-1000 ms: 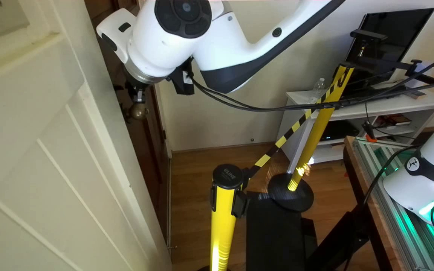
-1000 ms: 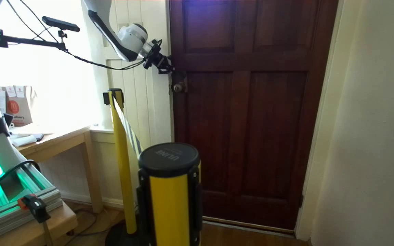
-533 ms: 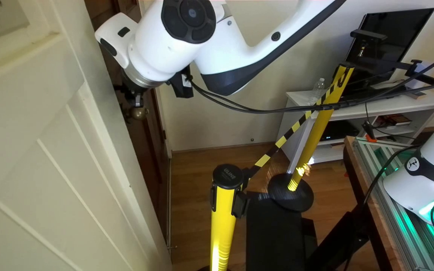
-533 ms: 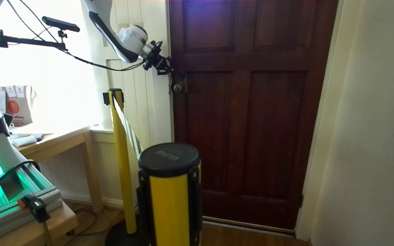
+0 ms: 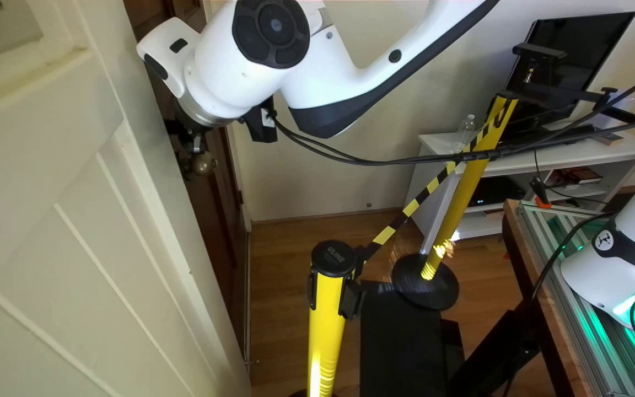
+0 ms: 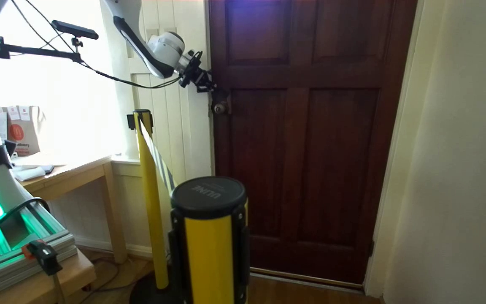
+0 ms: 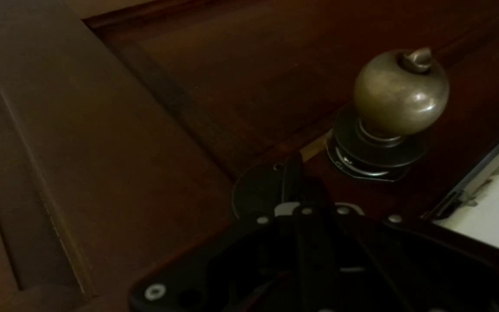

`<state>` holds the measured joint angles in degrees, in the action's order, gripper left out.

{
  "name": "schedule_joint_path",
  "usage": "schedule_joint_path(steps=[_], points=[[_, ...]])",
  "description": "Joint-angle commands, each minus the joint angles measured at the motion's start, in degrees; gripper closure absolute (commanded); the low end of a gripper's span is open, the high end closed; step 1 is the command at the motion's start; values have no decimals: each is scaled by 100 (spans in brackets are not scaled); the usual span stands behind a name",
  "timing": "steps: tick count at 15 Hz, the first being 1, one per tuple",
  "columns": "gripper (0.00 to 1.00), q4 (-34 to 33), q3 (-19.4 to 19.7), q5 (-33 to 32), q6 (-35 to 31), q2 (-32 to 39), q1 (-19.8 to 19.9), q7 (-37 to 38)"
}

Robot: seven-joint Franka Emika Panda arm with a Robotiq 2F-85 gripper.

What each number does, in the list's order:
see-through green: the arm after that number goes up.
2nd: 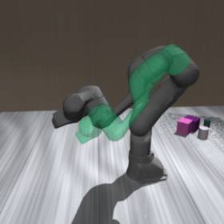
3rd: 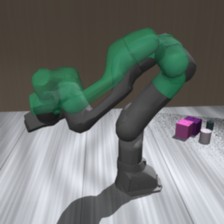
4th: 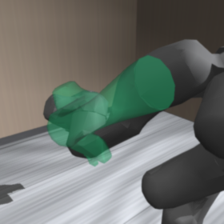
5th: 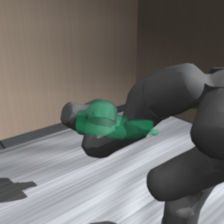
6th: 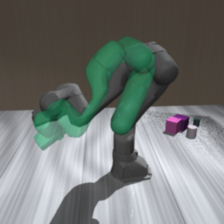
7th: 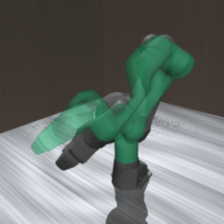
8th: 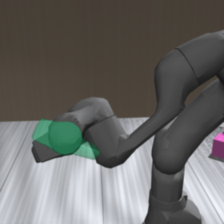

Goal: Unlock the lock on the door.

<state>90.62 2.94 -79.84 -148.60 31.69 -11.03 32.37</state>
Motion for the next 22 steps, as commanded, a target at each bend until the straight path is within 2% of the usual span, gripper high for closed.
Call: schedule_joint_path(steps=[1, 11, 22], points=[[100, -273, 110, -395, -154, 149, -53, 418], [100, -118, 168, -856, -181, -108, -15, 1554], [100, 16, 350, -836, -614, -275, 88, 2490]])
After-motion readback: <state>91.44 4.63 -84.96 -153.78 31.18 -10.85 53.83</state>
